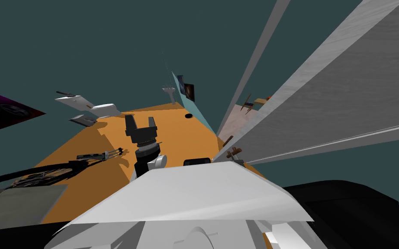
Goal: Pull the door open
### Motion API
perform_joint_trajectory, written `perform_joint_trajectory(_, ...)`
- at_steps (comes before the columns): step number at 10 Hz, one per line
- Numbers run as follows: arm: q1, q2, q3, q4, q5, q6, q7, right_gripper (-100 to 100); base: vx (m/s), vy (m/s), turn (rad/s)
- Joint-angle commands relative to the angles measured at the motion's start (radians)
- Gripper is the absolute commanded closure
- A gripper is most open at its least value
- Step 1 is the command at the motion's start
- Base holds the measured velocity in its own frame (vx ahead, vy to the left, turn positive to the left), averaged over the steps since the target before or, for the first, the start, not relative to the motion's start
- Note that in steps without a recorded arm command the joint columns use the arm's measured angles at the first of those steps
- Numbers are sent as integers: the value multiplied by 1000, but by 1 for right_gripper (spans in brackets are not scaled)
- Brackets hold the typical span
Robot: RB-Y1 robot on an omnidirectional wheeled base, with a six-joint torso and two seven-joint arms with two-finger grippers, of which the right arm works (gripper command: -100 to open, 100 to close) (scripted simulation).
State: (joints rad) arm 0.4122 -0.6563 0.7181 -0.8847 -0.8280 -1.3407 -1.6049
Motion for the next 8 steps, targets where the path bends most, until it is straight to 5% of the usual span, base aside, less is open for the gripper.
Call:
perform_joint_trajectory(1,0,0,0,0,0,0,0,100,-87,-2,11)
perform_joint_trajectory(8,-27,-12,31,55,17,-30,-43,100,-181,-43,124)
